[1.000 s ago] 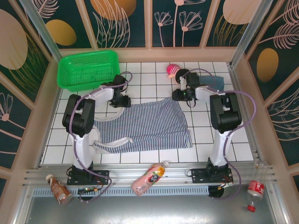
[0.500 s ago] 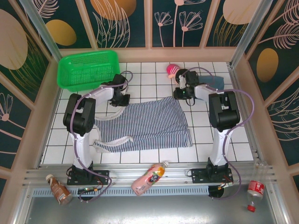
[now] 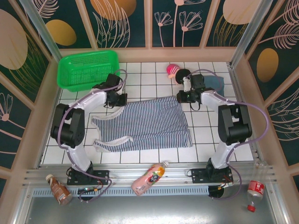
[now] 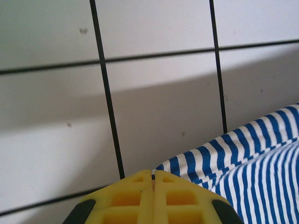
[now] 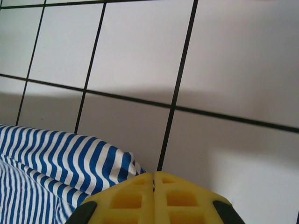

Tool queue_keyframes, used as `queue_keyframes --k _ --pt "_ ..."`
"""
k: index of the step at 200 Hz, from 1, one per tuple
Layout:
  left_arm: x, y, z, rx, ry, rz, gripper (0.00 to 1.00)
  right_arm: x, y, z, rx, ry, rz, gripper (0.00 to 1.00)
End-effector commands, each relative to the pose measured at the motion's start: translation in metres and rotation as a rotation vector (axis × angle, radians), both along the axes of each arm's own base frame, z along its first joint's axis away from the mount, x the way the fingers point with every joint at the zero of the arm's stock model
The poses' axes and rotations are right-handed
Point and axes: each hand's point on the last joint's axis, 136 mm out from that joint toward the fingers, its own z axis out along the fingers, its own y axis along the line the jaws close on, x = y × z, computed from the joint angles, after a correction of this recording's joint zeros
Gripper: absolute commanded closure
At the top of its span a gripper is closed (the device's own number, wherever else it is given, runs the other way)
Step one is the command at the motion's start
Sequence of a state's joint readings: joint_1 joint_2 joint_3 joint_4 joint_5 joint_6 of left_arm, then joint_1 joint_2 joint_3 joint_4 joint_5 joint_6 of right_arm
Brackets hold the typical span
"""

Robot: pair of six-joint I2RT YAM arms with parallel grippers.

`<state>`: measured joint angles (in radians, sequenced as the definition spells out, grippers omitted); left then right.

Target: Fold and stack the tank tops

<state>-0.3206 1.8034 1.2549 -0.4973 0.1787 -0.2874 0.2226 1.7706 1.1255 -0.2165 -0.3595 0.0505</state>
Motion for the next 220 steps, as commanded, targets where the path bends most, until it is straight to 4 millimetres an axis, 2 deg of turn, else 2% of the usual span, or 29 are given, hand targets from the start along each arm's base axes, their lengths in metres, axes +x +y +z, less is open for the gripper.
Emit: queue_keyframes --k 1,35,39,53,107,110,118,154,191,220 --pt "-0.017 0.002 -0.002 -0.034 0.026 0.012 0.94 -0.02 0.001 -0.001 0.012 0.022 0.012 0.94" --pt "-0.035 0.007 -0.012 -0.038 0.064 0.027 0.94 -0.036 -0.002 0.001 0.019 0.025 0.016 0.94" --pt "-0.036 0.007 -0.004 -0.047 0.042 0.028 0.94 -0.037 -0.002 0.002 0.021 0.023 0.017 0.94" --pt "-0.044 0.007 -0.006 -0.06 0.057 0.03 0.93 -0.045 -0.001 0.001 0.031 0.033 0.022 0.94" --pt "-0.064 -0.001 -0.008 -0.157 0.088 0.055 0.91 -0.079 -0.006 -0.023 -0.006 0.127 0.017 0.94" --pt "-0.072 0.0 -0.015 -0.155 0.111 0.058 0.91 -0.081 -0.006 -0.024 -0.009 0.131 0.015 0.94" --pt "-0.078 0.0 -0.019 -0.163 0.128 0.059 0.9 -0.085 -0.008 -0.026 -0.016 0.139 0.013 0.94" --pt "-0.097 0.003 -0.035 -0.155 0.176 0.058 0.88 -0.104 -0.016 -0.046 -0.06 0.212 -0.008 0.93" --pt "-0.105 -0.002 -0.045 -0.149 0.219 0.046 0.84 -0.112 -0.022 -0.059 -0.1 0.255 -0.028 0.91" --pt "-0.117 0.002 -0.047 -0.133 0.25 0.047 0.8 -0.118 -0.028 -0.059 -0.13 0.27 -0.049 0.88"
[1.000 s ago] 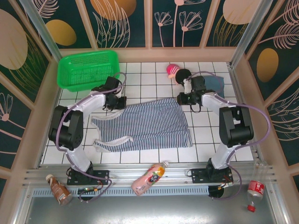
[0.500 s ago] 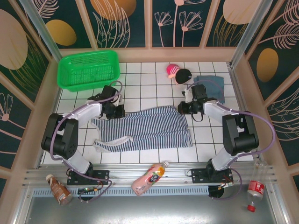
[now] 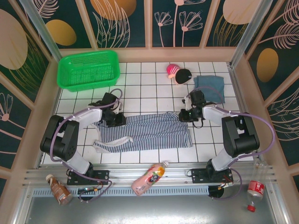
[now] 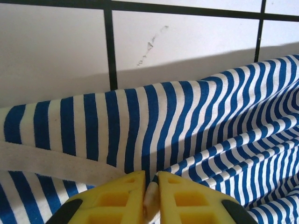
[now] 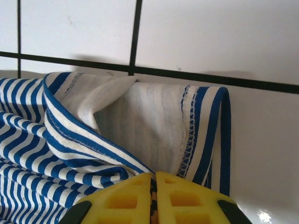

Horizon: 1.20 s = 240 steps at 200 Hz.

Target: Fold and stack the tank tops

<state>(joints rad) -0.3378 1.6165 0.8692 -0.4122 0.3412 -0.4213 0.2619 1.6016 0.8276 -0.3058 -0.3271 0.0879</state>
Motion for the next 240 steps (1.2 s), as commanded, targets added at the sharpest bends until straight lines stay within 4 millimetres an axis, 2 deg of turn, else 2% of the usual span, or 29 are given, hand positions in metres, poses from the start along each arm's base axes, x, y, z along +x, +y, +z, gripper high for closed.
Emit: queue_keyframes --k 1,18,47,79,87,94,112,131,160,163,171,186,204,240 --pt "-0.015 0.002 -0.005 0.008 0.049 0.0 0.8 -0.014 -0.013 -0.008 -0.068 0.049 -0.038 0.88" --pt "-0.022 0.006 -0.007 0.023 0.07 0.001 0.76 -0.017 -0.014 -0.005 -0.077 0.069 -0.045 0.81" --pt "-0.021 0.007 -0.002 0.037 0.075 -0.005 0.73 -0.02 -0.019 0.003 -0.107 0.095 -0.072 0.75" --pt "-0.01 0.01 0.021 0.063 0.048 0.004 0.66 -0.008 -0.027 0.027 -0.142 0.046 -0.11 0.72" --pt "-0.012 0.012 0.025 0.078 0.057 0.0 0.65 0.0 -0.022 0.037 -0.122 0.01 -0.099 0.71" --pt "-0.004 0.011 0.036 0.08 0.035 0.002 0.64 0.007 -0.018 0.046 -0.1 -0.027 -0.091 0.69" --pt "0.004 0.011 0.049 0.093 0.022 0.003 0.62 0.025 0.004 0.071 -0.033 -0.137 -0.028 0.64" --pt "0.023 0.004 0.059 0.074 -0.033 0.014 0.59 0.038 0.03 0.081 0.011 -0.19 0.042 0.61" --pt "0.053 -0.004 0.049 0.086 -0.054 0.005 0.59 0.044 0.051 0.054 -0.062 -0.16 0.13 0.6" --pt "0.054 -0.004 0.039 0.095 -0.035 0.004 0.59 0.044 0.052 0.051 -0.071 -0.158 0.137 0.6" --pt "0.058 -0.007 0.033 0.084 -0.033 0.004 0.6 0.043 0.055 0.044 -0.093 -0.155 0.157 0.6" --pt "0.056 -0.01 0.02 0.068 -0.008 0.008 0.6 0.04 0.059 0.031 -0.139 -0.146 0.197 0.6" --pt "0.048 -0.004 0.003 0.1 0.019 0.003 0.6 0.04 0.06 0.02 -0.201 -0.149 0.239 0.6" --pt "0.04 0.003 -0.013 0.136 0.045 -0.014 0.6 0.048 0.062 0.006 -0.267 -0.157 0.292 0.62"
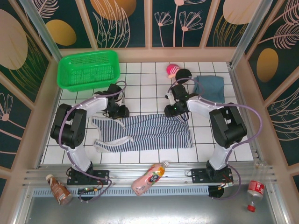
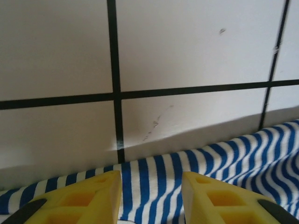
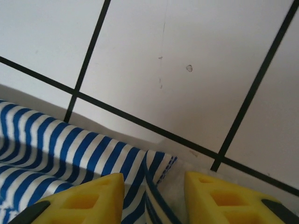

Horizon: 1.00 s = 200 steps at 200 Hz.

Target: Fold and stack the tank tops

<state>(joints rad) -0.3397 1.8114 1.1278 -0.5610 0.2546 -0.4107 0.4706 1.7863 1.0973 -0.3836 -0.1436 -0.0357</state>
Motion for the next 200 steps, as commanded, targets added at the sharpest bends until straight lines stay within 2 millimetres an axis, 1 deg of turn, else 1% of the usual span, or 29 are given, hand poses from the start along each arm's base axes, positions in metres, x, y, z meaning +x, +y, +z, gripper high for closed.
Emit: queue_keyframes --k 1,22,40,68,88,107,120,133,136,143,177,200 --pt "-0.002 0.003 -0.01 0.027 -0.003 -0.027 0.6 0.014 -0.001 -0.001 -0.076 -0.05 0.05 0.62" --pt "-0.007 0.004 -0.018 0.034 0.017 -0.032 0.6 0.014 0.001 -0.008 -0.114 -0.045 0.066 0.65" --pt "-0.01 0.007 -0.024 0.047 0.029 -0.037 0.61 0.015 -0.003 -0.012 -0.144 -0.043 0.056 0.71" --pt "-0.017 0.012 -0.03 0.066 0.045 -0.046 0.61 0.022 -0.008 -0.006 -0.135 -0.059 -0.003 0.81" --pt "-0.028 0.018 -0.039 0.09 0.069 -0.045 0.61 0.026 -0.014 -0.003 -0.114 -0.049 -0.068 0.9" --pt "-0.037 0.025 -0.046 0.115 0.081 -0.044 0.62 0.029 -0.023 0.001 -0.099 -0.049 -0.131 0.91" --pt "-0.042 0.032 -0.05 0.15 0.092 -0.049 0.62 0.032 -0.031 0.008 -0.056 -0.049 -0.195 0.91" --pt "-0.044 0.037 -0.052 0.177 0.098 -0.053 0.62 0.032 -0.043 0.01 -0.035 -0.034 -0.263 0.91" --pt "-0.052 0.04 -0.058 0.186 0.119 -0.056 0.62 0.032 -0.046 0.01 -0.03 -0.03 -0.279 0.91" --pt "-0.056 0.041 -0.06 0.19 0.127 -0.06 0.62 0.032 -0.051 0.01 -0.019 -0.021 -0.308 0.91" --pt "-0.058 0.043 -0.064 0.195 0.132 -0.061 0.62 0.031 -0.072 0.007 0.023 0.008 -0.415 0.91" --pt "-0.056 0.042 -0.064 0.194 0.127 -0.063 0.62 0.025 -0.089 -0.002 0.003 0.039 -0.477 0.91"
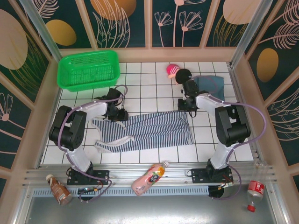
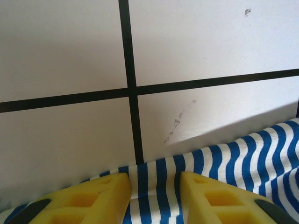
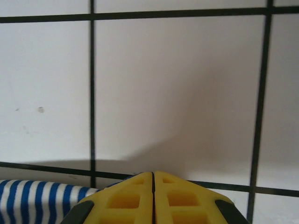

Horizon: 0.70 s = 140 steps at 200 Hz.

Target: Fold and stack the tank tops

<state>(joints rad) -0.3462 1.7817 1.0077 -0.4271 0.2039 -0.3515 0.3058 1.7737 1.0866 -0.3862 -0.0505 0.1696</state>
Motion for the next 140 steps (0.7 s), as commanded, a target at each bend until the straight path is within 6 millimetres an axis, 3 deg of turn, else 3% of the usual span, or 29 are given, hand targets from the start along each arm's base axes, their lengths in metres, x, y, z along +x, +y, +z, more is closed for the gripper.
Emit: queue_keyframes --k 1,24,49,72,76,113,126,140 --pt "-0.05 0.033 -0.046 0.157 0.198 -0.004 0.62 -0.006 -0.014 -0.002 0.016 0.019 -0.09 0.91" --pt "-0.049 0.032 -0.046 0.154 0.196 -0.012 0.62 -0.01 -0.027 -0.01 -0.001 0.032 -0.12 0.89" --pt "-0.046 0.03 -0.045 0.146 0.195 -0.016 0.62 -0.001 -0.034 -0.002 0.003 -0.007 -0.137 0.82" --pt "-0.047 0.029 -0.045 0.142 0.202 -0.021 0.62 0.008 -0.036 0.009 -0.006 -0.037 -0.138 0.77" --pt "-0.036 0.024 -0.038 0.13 0.173 -0.021 0.62 0.008 -0.037 0.011 -0.011 -0.037 -0.138 0.77" --pt "-0.023 0.017 -0.022 0.103 0.142 -0.018 0.61 0.004 -0.055 0.04 -0.086 -0.09 -0.168 0.76" --pt "-0.018 0.016 -0.011 0.099 0.127 -0.013 0.6 0.0 -0.05 0.055 -0.066 -0.123 -0.15 0.74" --pt "-0.01 0.014 0.003 0.091 0.101 -0.003 0.59 -0.009 -0.029 0.066 0.0 -0.163 -0.095 0.74"
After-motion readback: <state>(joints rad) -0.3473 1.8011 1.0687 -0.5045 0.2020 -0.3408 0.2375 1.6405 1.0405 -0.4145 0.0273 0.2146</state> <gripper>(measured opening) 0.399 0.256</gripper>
